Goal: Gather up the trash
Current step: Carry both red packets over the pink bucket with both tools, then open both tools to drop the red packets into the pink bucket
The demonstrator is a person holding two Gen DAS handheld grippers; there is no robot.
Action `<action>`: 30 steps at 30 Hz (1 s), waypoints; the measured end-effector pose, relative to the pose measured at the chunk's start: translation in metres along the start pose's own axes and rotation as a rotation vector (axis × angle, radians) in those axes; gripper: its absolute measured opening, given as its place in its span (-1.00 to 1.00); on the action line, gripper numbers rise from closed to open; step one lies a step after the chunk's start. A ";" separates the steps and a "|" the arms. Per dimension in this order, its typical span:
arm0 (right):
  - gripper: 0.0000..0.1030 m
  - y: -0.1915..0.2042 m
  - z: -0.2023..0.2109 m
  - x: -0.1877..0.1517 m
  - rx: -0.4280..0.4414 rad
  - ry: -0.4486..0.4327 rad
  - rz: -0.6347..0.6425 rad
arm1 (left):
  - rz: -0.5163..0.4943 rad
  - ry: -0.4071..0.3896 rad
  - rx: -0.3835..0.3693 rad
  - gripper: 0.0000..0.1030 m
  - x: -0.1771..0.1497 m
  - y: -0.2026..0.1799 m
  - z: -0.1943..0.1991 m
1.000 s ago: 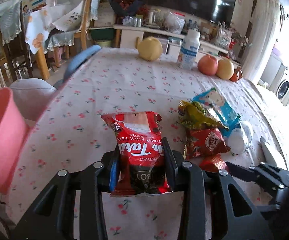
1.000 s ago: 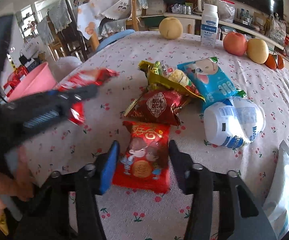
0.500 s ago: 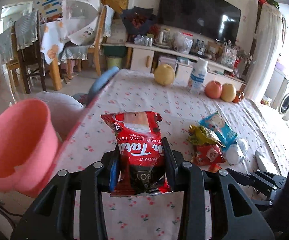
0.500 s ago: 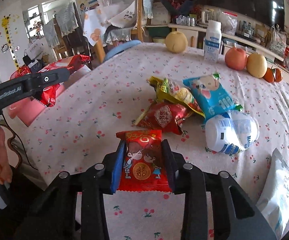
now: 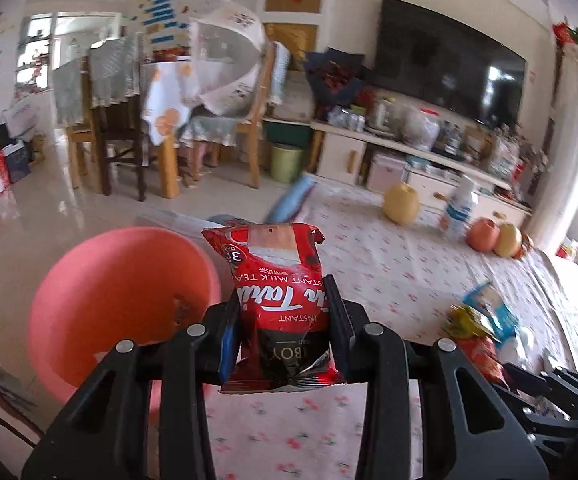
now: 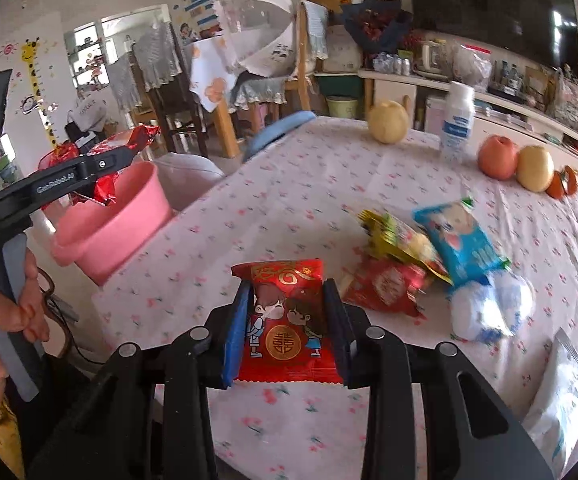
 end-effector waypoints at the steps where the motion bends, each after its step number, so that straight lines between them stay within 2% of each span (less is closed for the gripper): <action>1: -0.28 0.005 -0.001 0.003 0.007 -0.001 0.007 | 0.017 -0.004 0.014 -0.24 0.002 0.009 0.000; 11: -0.28 0.091 -0.017 0.056 0.098 -0.022 0.142 | 0.176 -0.009 0.126 -0.24 0.018 0.083 -0.006; 16: -0.28 0.137 -0.032 0.088 0.136 -0.026 0.209 | 0.266 0.007 0.152 -0.24 0.021 0.117 -0.012; 23: -0.28 0.183 -0.061 0.111 0.171 -0.009 0.277 | 0.374 0.028 0.178 -0.24 0.020 0.156 -0.019; 29: -0.27 0.211 -0.091 0.116 0.180 0.018 0.325 | 0.413 0.037 0.202 -0.23 0.019 0.173 -0.019; 30: -0.21 0.215 -0.098 0.115 0.186 0.035 0.334 | 0.419 0.041 0.213 -0.23 0.018 0.175 -0.020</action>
Point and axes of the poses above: each gripper's, at about its wrist camera, not at the fingertips, and z roughly against the way its jaws point, y to its left, x to its top, the point moved 6 cm from there along -z, roughly the way its jaws point, and after that the axes turned 10 degrees about y, right-handed, at the moved point
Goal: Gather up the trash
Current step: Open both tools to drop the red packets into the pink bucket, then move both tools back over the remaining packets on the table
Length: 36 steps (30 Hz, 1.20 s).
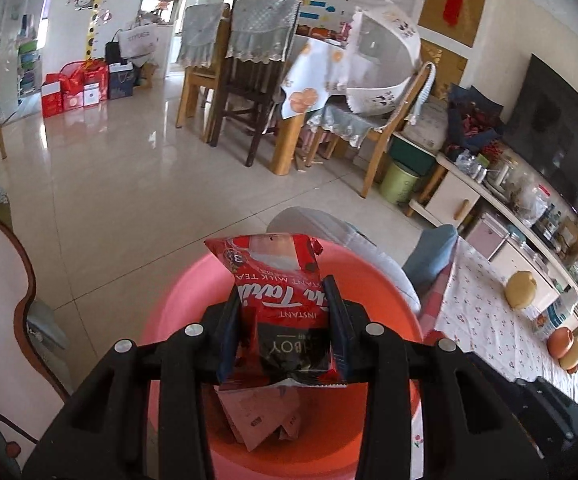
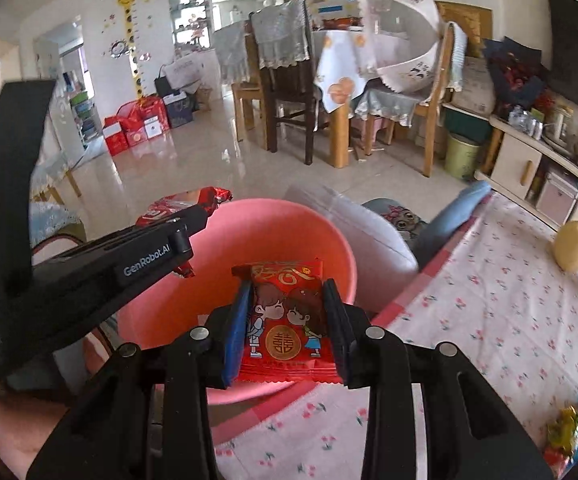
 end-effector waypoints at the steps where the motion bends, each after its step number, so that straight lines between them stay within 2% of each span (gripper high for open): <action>1: -0.18 0.001 -0.006 0.000 0.007 0.018 0.002 | 0.003 0.000 0.015 -0.18 0.000 0.002 0.000; 2: -0.05 0.001 -0.013 0.000 0.005 0.033 0.000 | 0.003 -0.004 0.027 -0.05 0.001 0.003 0.000; 3: 0.17 0.000 -0.019 -0.001 0.006 0.044 -0.009 | 0.002 -0.010 0.048 0.05 0.002 0.003 0.000; 5: 0.41 -0.005 -0.020 -0.006 0.021 0.043 -0.036 | -0.006 -0.018 0.072 0.42 0.003 0.004 0.000; 6: 0.53 -0.008 -0.018 -0.010 0.023 0.035 -0.058 | -0.014 -0.015 0.089 0.48 0.004 0.003 -0.001; 11: 0.70 -0.022 -0.003 -0.023 -0.002 0.009 -0.119 | -0.050 -0.008 0.108 0.63 0.002 -0.004 -0.001; 18: 0.74 -0.048 0.028 -0.042 -0.042 -0.029 -0.188 | -0.116 -0.026 0.096 0.69 -0.002 -0.027 0.005; 36: 0.76 -0.088 0.070 -0.098 -0.110 -0.020 -0.281 | -0.267 -0.040 0.044 0.76 -0.024 -0.090 0.013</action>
Point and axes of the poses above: each gripper's, at about its wrist camera, not at the fingertips, and z roughly against the way its jaws point, y to its left, x to its top, the point moved 6 cm from there along -z, roughly the way its jaws point, and after that the axes turned 10 degrees about y, right-handed, at the moved point
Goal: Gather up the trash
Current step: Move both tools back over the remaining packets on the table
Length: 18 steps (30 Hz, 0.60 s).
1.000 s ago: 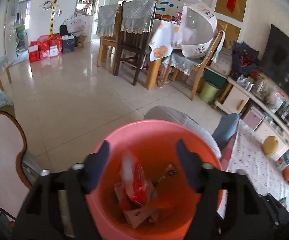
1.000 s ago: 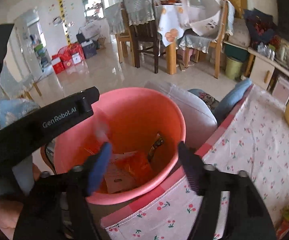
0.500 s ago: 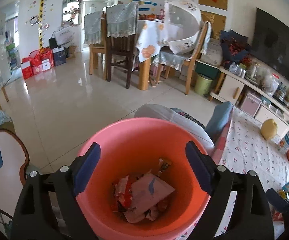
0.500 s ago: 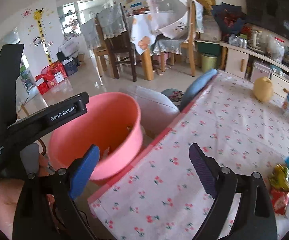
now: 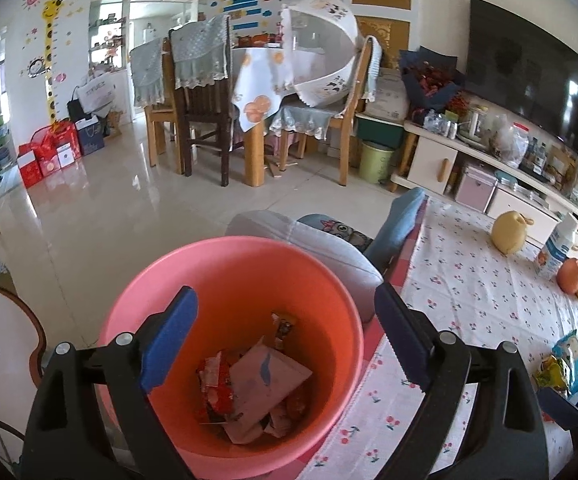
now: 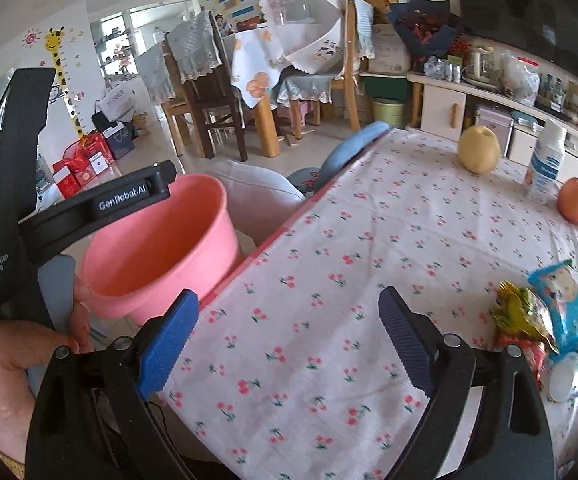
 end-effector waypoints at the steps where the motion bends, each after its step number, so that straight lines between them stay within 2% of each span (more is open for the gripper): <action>1: 0.76 -0.002 0.001 -0.003 -0.002 0.001 -0.003 | -0.005 0.000 -0.001 0.76 -0.001 -0.003 0.000; 18: 0.79 -0.032 0.019 -0.033 -0.061 0.016 0.010 | -0.108 0.006 -0.023 0.77 -0.009 -0.057 0.003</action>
Point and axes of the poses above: each gripper's, at about its wrist camera, not at the fingertips, and z roughly against the way its jaws point, y to its left, x to its top, the point moved 6 cm from there along -z, roughly the way its jaws point, and after that the axes turned 10 degrees about y, right-handed, at the moved point
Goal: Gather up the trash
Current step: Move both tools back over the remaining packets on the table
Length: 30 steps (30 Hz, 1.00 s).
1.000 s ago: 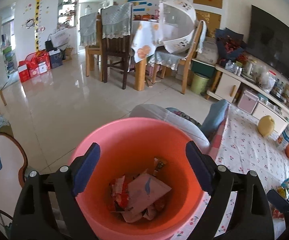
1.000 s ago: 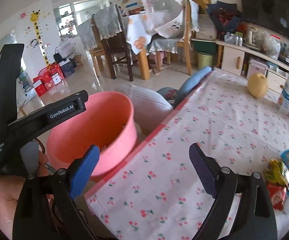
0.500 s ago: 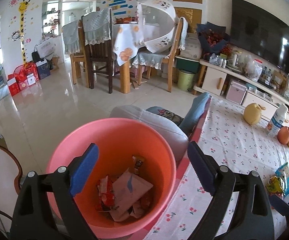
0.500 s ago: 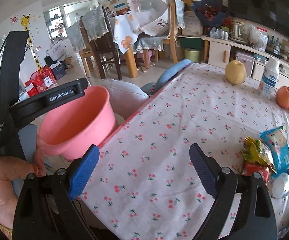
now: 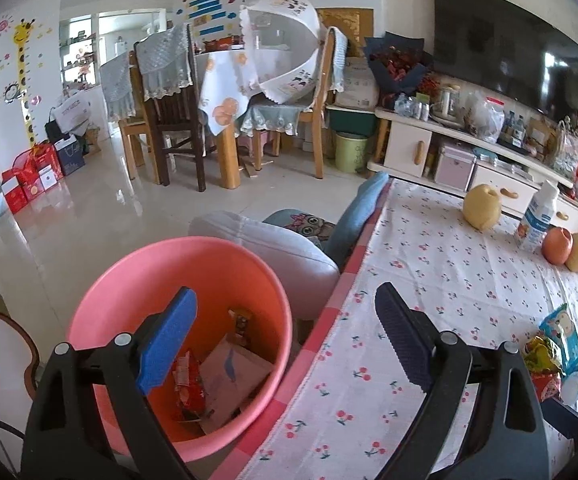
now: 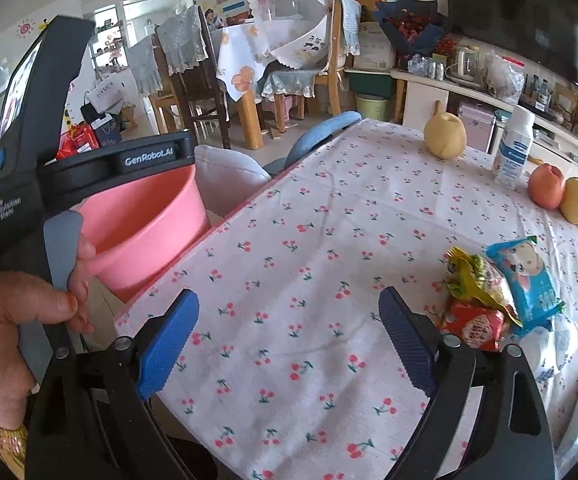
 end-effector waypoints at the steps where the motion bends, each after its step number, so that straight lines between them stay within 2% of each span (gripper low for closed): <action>1: 0.82 -0.002 0.001 -0.001 -0.003 0.001 -0.002 | -0.004 0.001 0.000 0.77 0.000 -0.002 0.000; 30: 0.83 -0.088 0.044 -0.027 0.032 -0.038 -0.192 | -0.200 -0.008 -0.015 0.78 -0.016 -0.098 0.007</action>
Point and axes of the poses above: each gripper's, at about its wrist camera, not at the fingertips, and z roughly against the way its jaws point, y to its left, x to its top, the point moved 6 cm from there along -z, roughly the way its jaws point, and after that the axes turned 10 degrees about y, right-handed, at the moved point
